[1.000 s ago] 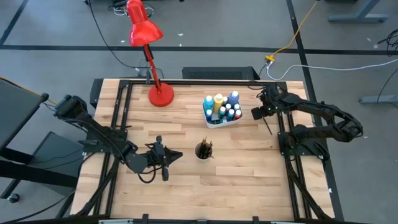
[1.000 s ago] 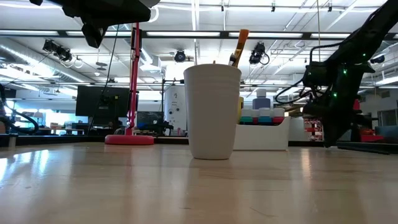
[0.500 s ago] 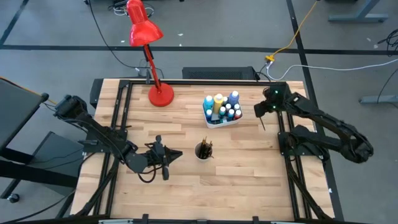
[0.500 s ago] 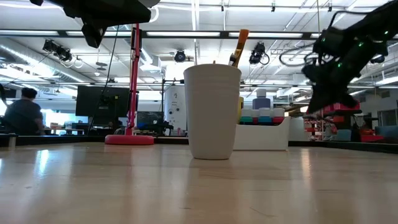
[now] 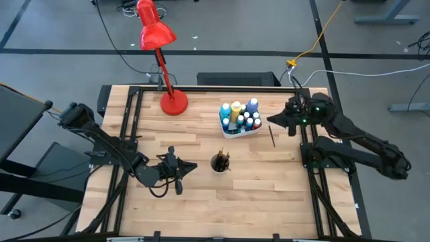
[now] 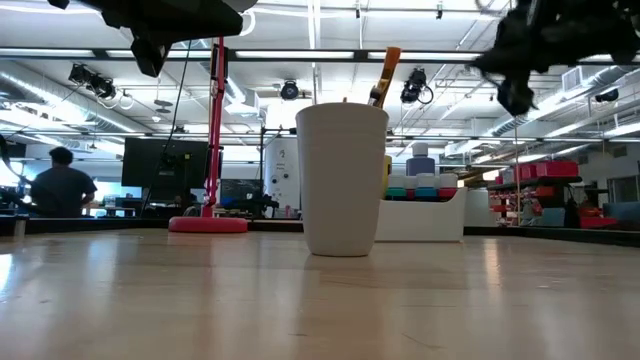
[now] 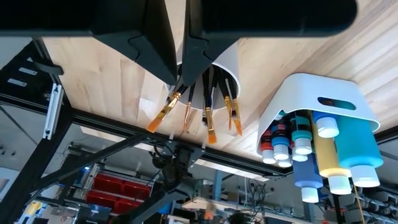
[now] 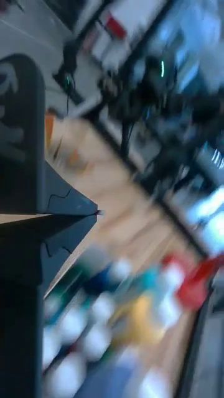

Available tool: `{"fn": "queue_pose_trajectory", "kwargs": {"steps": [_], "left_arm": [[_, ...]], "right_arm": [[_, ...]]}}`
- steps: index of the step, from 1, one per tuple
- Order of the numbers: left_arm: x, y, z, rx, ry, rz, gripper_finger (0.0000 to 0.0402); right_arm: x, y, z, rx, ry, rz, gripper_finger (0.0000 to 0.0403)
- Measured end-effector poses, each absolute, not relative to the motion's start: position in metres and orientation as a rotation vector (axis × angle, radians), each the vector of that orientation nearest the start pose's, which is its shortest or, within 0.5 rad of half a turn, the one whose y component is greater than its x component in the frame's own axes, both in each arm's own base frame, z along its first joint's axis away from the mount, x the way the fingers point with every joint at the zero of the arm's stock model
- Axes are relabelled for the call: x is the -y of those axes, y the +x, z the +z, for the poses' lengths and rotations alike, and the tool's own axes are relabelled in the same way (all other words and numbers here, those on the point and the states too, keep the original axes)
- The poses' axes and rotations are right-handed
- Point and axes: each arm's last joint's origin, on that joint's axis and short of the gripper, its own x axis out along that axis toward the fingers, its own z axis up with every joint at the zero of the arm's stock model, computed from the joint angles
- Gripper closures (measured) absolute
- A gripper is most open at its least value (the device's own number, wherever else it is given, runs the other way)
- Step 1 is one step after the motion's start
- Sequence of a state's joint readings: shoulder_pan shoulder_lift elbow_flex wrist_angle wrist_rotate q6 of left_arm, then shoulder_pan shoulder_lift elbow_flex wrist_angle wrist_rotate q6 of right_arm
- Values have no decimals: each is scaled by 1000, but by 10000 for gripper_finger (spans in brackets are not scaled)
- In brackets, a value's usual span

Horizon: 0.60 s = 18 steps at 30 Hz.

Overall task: Pick & Place Paint Supplies
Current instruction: Put the silver paint brush into the white cup

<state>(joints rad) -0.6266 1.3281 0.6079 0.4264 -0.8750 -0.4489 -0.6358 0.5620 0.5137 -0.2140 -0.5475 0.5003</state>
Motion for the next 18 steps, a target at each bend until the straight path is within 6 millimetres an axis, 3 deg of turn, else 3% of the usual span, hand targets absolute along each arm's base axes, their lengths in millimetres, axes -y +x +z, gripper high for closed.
{"fn": "queue_pose_trajectory", "kwargs": {"steps": [10, 18], "left_arm": [[136, 226, 218, -151, -243, 300, 368], [135, 226, 219, -138, -238, 338, 368]], "right_arm": [[30, 147, 312, 187, 414, 160, 403], [-4, 191, 301, 213, 275, 292, 403]]}}
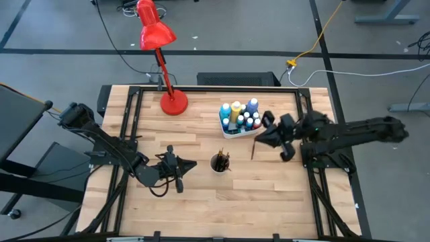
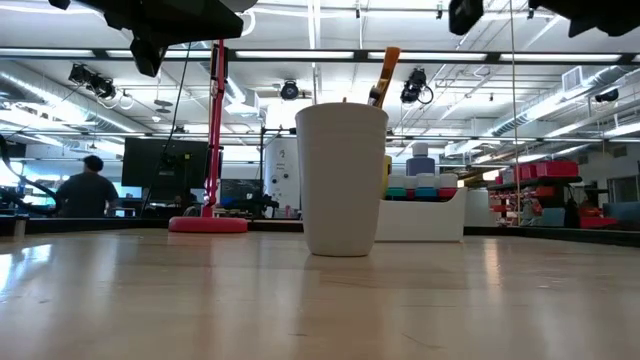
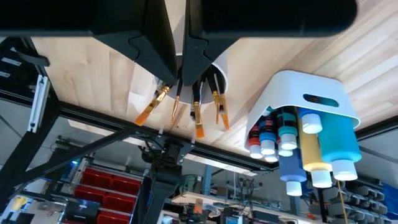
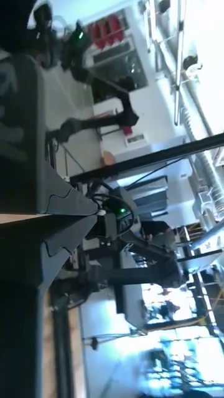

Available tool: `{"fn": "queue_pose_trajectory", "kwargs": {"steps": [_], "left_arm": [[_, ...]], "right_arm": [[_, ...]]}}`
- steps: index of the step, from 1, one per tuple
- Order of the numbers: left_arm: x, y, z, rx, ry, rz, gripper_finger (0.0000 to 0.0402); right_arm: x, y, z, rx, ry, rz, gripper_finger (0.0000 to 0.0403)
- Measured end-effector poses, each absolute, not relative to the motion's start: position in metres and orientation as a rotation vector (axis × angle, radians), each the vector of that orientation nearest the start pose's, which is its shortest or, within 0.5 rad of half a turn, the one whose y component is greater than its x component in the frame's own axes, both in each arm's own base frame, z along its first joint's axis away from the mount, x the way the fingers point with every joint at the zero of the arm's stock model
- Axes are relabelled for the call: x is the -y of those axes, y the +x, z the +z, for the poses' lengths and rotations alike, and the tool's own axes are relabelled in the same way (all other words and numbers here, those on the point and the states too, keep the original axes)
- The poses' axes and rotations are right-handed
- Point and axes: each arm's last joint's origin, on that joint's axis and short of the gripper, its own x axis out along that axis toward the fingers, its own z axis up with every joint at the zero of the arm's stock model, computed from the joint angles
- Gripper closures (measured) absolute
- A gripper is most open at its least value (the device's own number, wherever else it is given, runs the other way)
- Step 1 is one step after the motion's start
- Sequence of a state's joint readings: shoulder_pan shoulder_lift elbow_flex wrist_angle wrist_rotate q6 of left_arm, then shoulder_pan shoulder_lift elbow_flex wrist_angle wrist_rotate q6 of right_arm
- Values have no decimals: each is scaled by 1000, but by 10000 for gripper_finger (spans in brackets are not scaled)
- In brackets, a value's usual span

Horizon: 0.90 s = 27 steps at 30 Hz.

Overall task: Pick & Place Paint Supplies
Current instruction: Put the silver paint brush into the white cup

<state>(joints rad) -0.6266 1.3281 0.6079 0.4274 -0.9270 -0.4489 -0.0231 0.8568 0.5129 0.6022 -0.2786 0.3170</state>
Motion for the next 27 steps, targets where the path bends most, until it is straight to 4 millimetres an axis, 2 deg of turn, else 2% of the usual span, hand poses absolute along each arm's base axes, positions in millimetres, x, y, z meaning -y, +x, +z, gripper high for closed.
{"fn": "queue_pose_trajectory", "kwargs": {"steps": [8, 16, 20, 27], "left_arm": [[135, 226, 219, -139, -230, 337, 368], [135, 226, 219, -139, -231, 337, 368], [135, 226, 219, -138, -236, 337, 368], [135, 226, 219, -138, -238, 337, 368]], "right_arm": [[-29, 232, 281, 307, 231, 281, 403], [-46, 265, 240, 297, 162, 137, 403], [-48, 275, 222, 289, 156, 46, 403], [-49, 288, 188, 167, 128, -16, 403]]}}
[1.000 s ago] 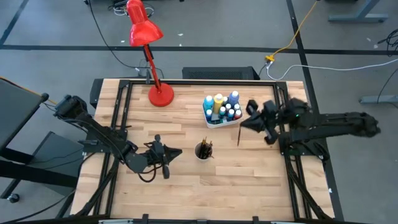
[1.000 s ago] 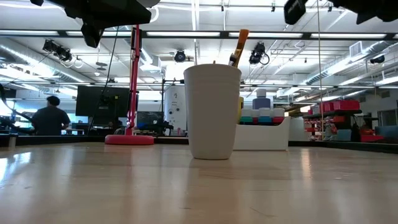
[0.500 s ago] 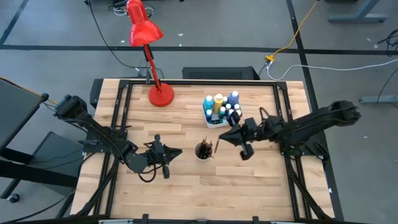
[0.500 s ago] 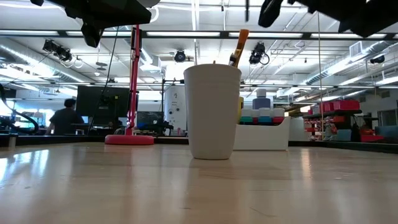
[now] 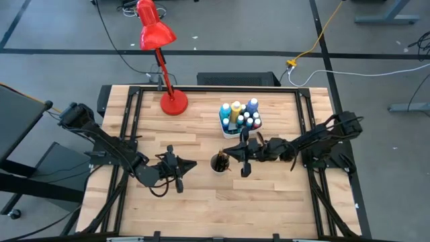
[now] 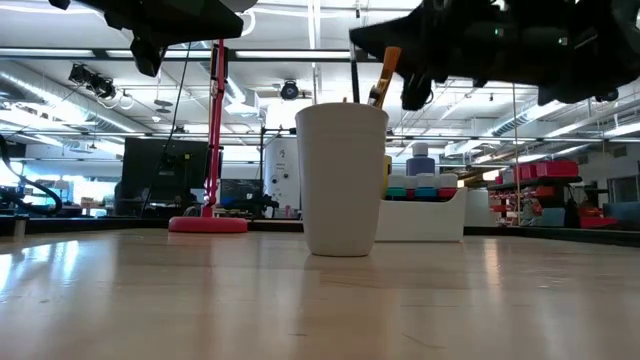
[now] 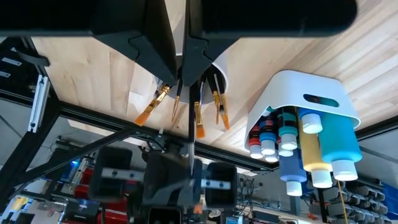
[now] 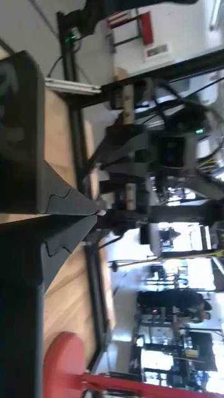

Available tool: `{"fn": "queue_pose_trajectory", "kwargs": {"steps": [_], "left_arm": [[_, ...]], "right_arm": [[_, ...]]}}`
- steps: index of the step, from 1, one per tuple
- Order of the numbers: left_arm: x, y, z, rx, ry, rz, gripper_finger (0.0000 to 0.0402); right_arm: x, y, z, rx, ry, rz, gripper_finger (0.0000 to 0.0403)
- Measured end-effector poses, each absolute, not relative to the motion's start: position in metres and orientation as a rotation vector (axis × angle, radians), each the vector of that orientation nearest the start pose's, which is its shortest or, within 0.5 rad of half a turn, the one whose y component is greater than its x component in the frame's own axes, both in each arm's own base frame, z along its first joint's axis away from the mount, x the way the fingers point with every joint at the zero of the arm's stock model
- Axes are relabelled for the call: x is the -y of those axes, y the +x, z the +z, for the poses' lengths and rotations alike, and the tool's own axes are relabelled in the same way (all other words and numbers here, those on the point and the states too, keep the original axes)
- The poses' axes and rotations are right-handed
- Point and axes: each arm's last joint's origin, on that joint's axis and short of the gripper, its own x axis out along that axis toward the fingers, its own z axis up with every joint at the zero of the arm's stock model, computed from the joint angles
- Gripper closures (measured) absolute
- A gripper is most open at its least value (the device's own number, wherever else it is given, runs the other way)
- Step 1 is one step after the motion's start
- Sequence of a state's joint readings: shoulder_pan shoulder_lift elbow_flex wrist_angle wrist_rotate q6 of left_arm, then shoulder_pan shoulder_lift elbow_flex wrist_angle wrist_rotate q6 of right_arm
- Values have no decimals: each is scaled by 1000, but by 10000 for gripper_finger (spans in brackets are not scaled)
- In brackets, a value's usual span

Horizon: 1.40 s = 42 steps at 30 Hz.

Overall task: Pick & Place Paint Supplies
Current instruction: Put the silver paint brush into the white cup, then return to Home Position

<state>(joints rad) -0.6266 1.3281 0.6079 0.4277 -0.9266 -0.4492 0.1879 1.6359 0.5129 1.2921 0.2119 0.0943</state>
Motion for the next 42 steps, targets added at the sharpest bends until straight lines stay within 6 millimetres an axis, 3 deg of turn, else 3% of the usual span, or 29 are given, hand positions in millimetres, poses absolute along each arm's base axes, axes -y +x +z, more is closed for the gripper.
{"fn": "queue_pose_trajectory", "kwargs": {"steps": [6, 22, 31, 37, 42], "left_arm": [[135, 226, 219, -139, -239, 334, 368], [135, 226, 219, -139, -239, 334, 368], [135, 226, 219, -152, -157, 330, 368], [134, 226, 226, -107, -108, 363, 368], [129, 212, 254, -32, -79, 338, 368]], "right_arm": [[-49, 290, 181, 139, 122, -17, 395], [-50, 290, 178, 107, 114, 18, 324], [-50, 287, 196, 247, 110, 101, 304], [-44, 276, 211, 104, 61, 198, 313], [-33, 251, 233, -27, -44, 100, 332]]}}
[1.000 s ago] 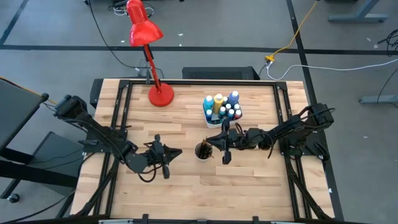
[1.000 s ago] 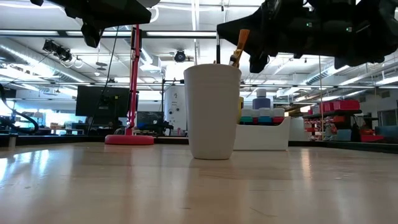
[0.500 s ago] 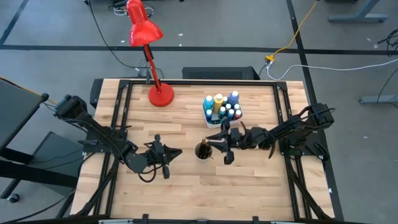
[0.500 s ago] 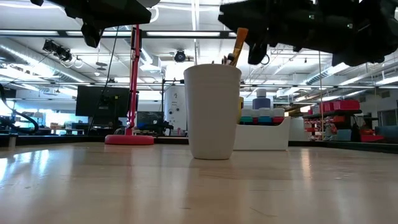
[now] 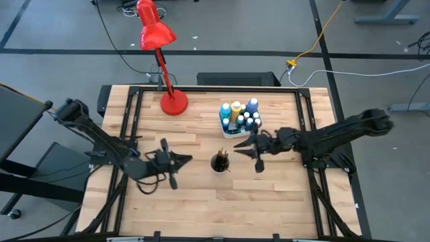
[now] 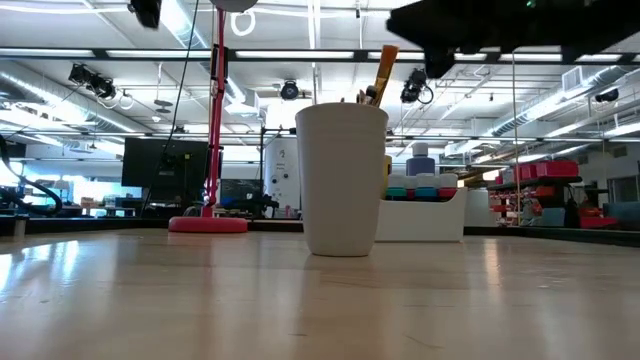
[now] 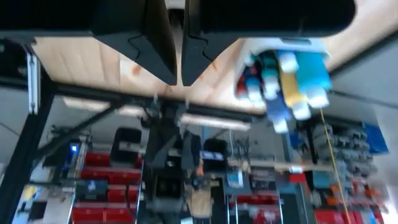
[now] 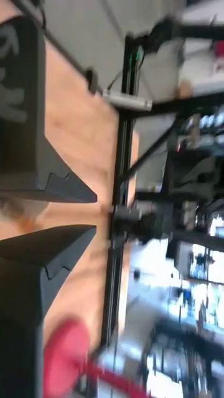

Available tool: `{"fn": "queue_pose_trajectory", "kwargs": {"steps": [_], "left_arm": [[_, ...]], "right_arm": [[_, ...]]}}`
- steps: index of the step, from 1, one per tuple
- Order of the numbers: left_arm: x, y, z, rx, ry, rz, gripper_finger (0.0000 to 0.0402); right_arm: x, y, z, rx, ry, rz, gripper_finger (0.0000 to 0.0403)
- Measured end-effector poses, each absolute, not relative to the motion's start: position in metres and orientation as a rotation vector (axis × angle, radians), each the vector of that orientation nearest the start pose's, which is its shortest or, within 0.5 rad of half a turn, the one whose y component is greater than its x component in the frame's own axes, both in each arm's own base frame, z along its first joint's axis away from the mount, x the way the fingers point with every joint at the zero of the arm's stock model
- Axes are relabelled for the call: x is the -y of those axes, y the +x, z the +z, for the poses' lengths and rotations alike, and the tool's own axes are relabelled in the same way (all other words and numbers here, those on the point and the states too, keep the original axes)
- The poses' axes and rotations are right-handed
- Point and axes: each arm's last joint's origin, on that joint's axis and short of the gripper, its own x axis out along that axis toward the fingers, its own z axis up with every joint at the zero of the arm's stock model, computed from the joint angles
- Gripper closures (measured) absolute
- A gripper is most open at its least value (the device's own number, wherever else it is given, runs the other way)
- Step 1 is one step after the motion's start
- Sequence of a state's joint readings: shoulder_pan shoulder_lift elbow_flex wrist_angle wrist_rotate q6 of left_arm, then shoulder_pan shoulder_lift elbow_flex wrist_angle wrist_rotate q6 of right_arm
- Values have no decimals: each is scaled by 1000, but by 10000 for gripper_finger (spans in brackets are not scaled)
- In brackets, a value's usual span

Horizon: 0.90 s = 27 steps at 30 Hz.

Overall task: Pick & Place Paint Supplies
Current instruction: Return to Home Position

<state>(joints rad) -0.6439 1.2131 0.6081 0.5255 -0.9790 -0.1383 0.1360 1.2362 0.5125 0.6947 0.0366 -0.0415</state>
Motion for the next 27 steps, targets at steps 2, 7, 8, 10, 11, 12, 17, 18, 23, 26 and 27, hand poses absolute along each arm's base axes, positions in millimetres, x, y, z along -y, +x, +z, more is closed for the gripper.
{"fn": "queue_pose_trajectory", "kwargs": {"steps": [2, 7, 8, 10, 11, 12, 17, 18, 23, 26, 27], "left_arm": [[123, 202, 269, 1, -63, 336, 368], [104, 171, 300, 32, 46, 298, 368], [100, 165, 304, 32, 73, 266, 368], [93, 153, 305, 35, 115, 162, 368], [89, 148, 305, 43, 127, 109, 368], [87, 144, 302, 54, 143, 53, 368], [77, 130, 282, 160, 210, -181, 368], [74, 128, 279, 199, 211, -196, 368], [59, 127, 245, 203, 267, -135, 368], [45, 120, 236, 238, 240, 22, 368], [41, 116, 234, 265, 229, 55, 368]], "right_arm": [[-30, 238, 244, -41, -71, 61, 340], [-28, 204, 268, -29, -132, 60, 357], [-27, 197, 272, -25, -146, 63, 361], [-26, 184, 278, -22, -171, 66, 367], [-25, 178, 280, -24, -180, 66, 369], [-24, 171, 281, -32, -187, 66, 372], [-20, 146, 282, -39, -174, 81, 384], [-20, 142, 280, -25, -171, 104, 386], [-19, 119, 270, 71, -152, 169, 396], [-16, 109, 260, 88, -124, 133, 397], [-16, 105, 259, 104, -123, 130, 397]]}}
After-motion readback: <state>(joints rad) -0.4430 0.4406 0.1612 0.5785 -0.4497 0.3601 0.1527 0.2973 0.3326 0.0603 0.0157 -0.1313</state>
